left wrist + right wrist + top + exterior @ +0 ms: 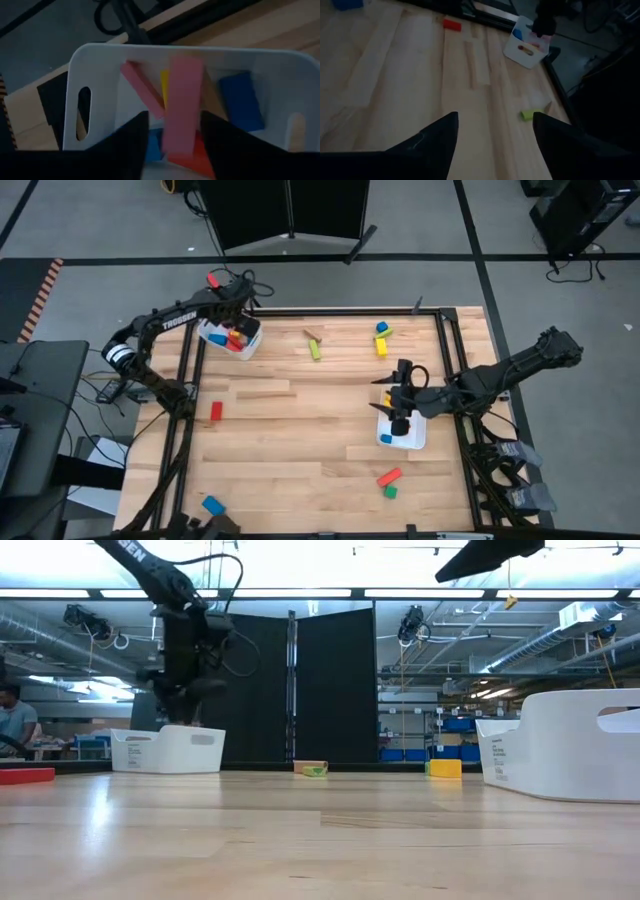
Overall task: Sort blocks by size
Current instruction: Put the pink rectangular block into the top white bin, then put the left light green rectangular block into the top white bin
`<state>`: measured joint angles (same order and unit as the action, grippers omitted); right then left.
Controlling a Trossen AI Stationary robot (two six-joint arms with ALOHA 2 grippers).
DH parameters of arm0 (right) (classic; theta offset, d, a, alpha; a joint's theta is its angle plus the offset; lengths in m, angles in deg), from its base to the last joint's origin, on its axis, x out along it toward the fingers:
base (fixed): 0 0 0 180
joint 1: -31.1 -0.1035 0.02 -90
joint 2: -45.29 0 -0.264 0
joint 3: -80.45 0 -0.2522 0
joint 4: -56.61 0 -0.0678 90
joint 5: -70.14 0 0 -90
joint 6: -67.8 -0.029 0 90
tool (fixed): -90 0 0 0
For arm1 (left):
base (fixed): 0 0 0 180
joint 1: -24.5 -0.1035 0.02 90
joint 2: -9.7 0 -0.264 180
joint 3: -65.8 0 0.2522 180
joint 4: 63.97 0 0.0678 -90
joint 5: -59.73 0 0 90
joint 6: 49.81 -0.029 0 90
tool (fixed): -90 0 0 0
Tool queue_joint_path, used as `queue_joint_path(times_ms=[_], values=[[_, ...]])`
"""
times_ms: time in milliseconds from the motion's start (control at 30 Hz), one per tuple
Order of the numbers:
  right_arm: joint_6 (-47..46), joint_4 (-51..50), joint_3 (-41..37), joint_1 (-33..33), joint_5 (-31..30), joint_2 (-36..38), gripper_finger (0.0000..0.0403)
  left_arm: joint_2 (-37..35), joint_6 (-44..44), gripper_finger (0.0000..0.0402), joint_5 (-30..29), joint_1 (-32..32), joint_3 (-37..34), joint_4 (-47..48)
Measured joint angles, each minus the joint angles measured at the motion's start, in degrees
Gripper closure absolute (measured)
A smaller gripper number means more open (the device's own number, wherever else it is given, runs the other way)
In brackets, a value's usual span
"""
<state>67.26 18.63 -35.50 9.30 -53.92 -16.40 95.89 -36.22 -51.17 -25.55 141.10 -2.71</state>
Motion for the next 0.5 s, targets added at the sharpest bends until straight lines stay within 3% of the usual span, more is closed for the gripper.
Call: queue_joint_path(times_ms=[100,233,300,500], values=[[-1.1,0.2,0.0,0.0,0.0,0.0,0.0128,-0.2,-0.2,0.0162,0.6,0.0,-0.8,-0.9],[-1.1,2.1,0.0,0.6,-0.8,0.0,0.0126,-2.6,-2.8,0.0115,6.2,1.0,-0.3,-1.1],[-1.0,3.0,0.0,1.1,-0.9,0.0,0.0126,-4.6,-2.9,0.0105,8.8,2.3,-0.2,-1.0],[-0.8,3.5,0.0,3.3,-0.9,0.0,0.0128,-12.0,-0.6,0.0112,8.9,10.3,0.1,-1.0]])
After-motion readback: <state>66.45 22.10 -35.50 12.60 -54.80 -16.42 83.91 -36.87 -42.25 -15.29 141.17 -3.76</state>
